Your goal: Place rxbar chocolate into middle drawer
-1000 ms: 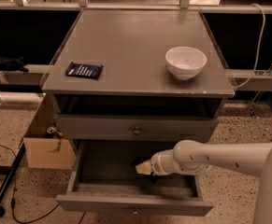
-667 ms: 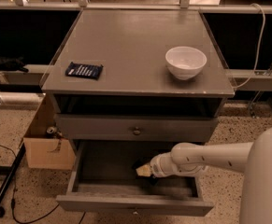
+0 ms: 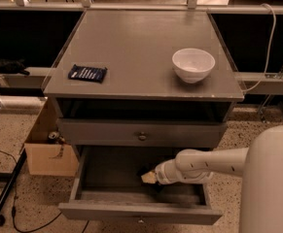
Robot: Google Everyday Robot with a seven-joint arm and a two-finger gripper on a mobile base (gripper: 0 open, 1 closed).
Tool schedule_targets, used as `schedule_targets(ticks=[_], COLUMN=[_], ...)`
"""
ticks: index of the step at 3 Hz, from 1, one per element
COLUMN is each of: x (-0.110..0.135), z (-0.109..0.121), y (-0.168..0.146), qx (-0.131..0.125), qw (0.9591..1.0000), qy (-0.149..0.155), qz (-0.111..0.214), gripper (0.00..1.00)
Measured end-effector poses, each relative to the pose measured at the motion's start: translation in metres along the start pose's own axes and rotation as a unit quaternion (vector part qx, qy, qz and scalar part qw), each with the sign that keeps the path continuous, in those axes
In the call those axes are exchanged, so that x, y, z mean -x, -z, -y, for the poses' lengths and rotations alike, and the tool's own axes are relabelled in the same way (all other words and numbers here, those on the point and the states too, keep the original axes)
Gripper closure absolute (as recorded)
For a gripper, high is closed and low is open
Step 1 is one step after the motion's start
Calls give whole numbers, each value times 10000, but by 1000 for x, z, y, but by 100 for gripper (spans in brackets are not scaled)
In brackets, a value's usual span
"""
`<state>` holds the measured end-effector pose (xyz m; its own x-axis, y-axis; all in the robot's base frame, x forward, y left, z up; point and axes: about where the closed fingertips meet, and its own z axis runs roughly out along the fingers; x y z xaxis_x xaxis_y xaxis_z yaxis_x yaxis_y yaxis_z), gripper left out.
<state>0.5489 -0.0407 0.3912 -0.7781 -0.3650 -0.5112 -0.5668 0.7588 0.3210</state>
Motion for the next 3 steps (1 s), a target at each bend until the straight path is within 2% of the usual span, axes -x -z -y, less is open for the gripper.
schedule_targets(ticks=[1, 3], x=[-7, -7], z=[7, 6], y=[-10, -10], qx=[-39, -38], qw=[10000, 10000], qy=[-65, -65], qz=[-21, -21], gripper=[96, 50])
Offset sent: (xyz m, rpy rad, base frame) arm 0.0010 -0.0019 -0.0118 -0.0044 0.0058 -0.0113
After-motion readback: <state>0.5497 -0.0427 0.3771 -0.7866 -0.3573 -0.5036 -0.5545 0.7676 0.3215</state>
